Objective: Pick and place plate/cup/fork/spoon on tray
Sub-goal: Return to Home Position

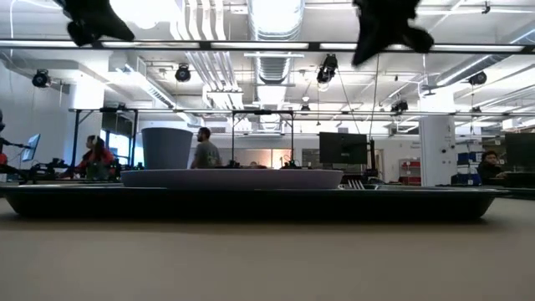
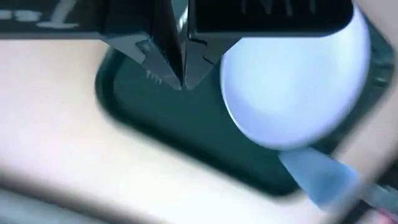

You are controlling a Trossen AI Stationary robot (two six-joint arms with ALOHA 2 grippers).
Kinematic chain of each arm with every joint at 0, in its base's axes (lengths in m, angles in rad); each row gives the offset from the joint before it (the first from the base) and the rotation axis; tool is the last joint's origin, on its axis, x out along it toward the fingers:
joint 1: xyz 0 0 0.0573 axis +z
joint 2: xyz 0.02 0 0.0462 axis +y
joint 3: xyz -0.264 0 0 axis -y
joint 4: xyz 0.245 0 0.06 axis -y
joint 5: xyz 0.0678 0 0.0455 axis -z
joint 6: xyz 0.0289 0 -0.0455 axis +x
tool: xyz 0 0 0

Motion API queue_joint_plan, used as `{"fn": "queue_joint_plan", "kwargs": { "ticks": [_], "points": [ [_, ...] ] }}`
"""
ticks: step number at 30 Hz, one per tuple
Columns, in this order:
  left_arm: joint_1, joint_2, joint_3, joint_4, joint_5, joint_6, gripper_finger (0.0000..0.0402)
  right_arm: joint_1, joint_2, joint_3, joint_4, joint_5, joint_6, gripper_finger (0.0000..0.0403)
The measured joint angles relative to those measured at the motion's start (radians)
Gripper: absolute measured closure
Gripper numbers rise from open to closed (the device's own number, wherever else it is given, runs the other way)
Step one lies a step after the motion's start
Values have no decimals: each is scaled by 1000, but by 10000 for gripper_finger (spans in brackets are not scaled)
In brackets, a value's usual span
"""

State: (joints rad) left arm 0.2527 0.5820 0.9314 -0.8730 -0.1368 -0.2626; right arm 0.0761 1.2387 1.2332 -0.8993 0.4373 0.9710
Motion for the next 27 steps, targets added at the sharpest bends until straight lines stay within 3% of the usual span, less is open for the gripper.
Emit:
{"fn": "queue_joint_plan", "kwargs": {
  "ticks": [6, 16, 21, 27],
  "points": [
    [0, -164, 1, 9, -30, -62, 402, 0, -80, 152, 1, 114, -222, 394],
    [0, -241, -2, 18, -37, 23, 402, 14, -123, 267, 0, 124, -496, 394],
    [0, -245, 3, 20, -59, 13, 402, 24, -124, 289, 23, 111, -514, 394],
    [0, -276, 0, 19, -99, -172, 402, 24, -126, 316, 22, 32, -415, 394]
  ]
}}
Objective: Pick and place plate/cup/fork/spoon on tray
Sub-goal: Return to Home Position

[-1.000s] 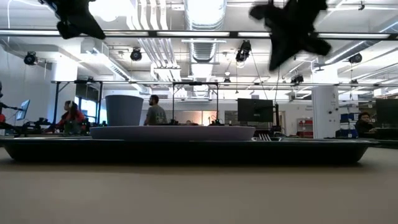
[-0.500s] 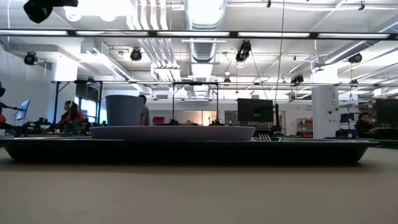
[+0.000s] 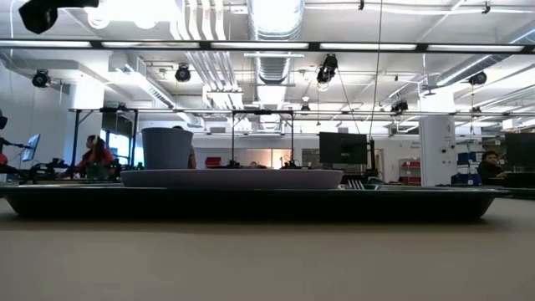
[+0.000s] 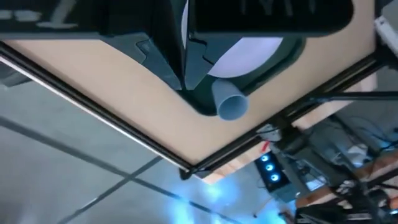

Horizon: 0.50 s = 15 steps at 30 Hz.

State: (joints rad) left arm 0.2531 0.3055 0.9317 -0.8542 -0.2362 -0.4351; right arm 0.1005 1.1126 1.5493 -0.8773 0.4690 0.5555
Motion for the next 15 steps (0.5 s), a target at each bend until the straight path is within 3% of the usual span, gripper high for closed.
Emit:
{"fn": "queue_joint_plan", "kwargs": {
  "ticks": [8, 15],
  "points": [
    [0, -18, -6, -11, 28, -4, 402, 2, -32, 45, -138, -102, 54, 394],
    [0, -37, -43, 89, 182, 229, 402, 47, -140, 45, -69, -110, -300, 394]
  ]
}}
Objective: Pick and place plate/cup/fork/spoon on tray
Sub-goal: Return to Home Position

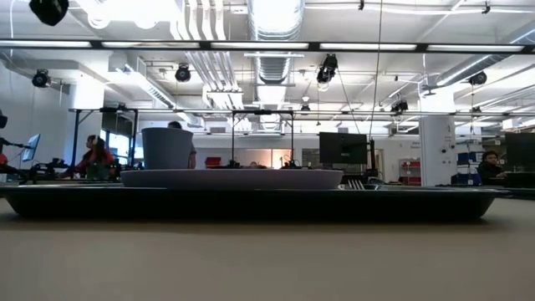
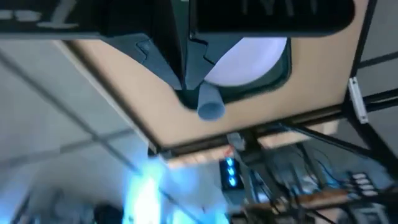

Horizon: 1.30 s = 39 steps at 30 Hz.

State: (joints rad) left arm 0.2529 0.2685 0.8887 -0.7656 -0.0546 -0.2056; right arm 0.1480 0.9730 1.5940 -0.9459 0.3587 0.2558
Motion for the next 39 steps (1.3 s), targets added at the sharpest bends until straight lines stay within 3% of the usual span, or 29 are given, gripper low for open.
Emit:
{"fn": "queue_joint_plan", "kwargs": {
  "ticks": [5, 8, 10, 15, 18, 29, 39],
  "points": [
    [0, -101, -84, 13, 27, 2, 402, 7, -149, -44, 3, -1, -71, 394],
    [0, -199, -180, 115, 73, 15, 402, 7, -248, -140, 48, -41, -79, 394],
    [0, -260, -243, 194, 151, 50, 402, 7, -315, -230, 115, -111, -105, 394],
    [0, -236, -339, 349, 381, 105, 402, 7, -504, -488, 376, -317, -175, 394],
    [0, -212, -375, 352, 382, 85, 402, 7, -610, -656, 501, -382, -186, 394],
    [0, -265, -445, 506, 465, 108, 402, 7, -886, -1114, 885, -429, -123, 394],
    [-1, -188, -782, 1053, 460, -34, 402, 7, -892, -1256, 1013, -401, -105, 394]
  ]
}}
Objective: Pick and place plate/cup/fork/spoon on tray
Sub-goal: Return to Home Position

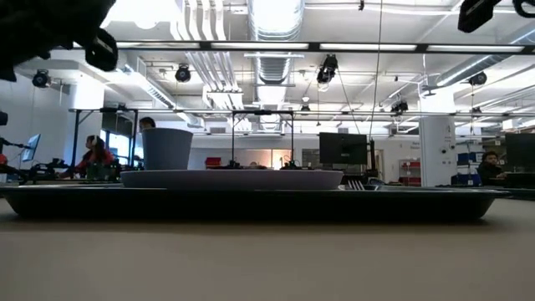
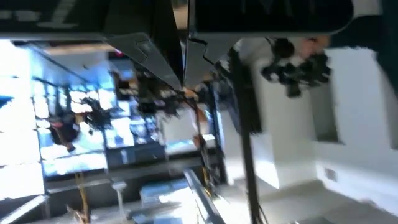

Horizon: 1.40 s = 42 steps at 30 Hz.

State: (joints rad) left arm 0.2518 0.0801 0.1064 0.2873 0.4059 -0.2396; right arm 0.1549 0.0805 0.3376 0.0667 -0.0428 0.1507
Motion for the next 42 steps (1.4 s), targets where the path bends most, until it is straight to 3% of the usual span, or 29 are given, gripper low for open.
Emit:
{"fn": "queue_joint_plan", "kwargs": {
  "ticks": [4, 10, 16, 21, 26, 42],
  "points": [
    [-6, 53, -88, 179, -1, -41, 402, 0, 14, -17, -2, 63, -37, 394],
    [-13, 142, -97, 206, -26, 5, 402, 0, 15, -61, -5, 123, -140, 394],
    [-13, 200, -97, 199, -53, 28, 402, 0, -13, -139, 30, 229, -100, 394],
    [-13, 210, -97, 236, -44, -166, 402, 0, -53, -150, 45, 230, -163, 394],
    [-13, 173, -88, 234, 110, 15, 402, 0, -80, -148, -21, 228, -147, 394],
    [-12, 68, -96, 53, 143, 122, 402, 0, -81, -325, 75, 193, -30, 394]
  ]
}}
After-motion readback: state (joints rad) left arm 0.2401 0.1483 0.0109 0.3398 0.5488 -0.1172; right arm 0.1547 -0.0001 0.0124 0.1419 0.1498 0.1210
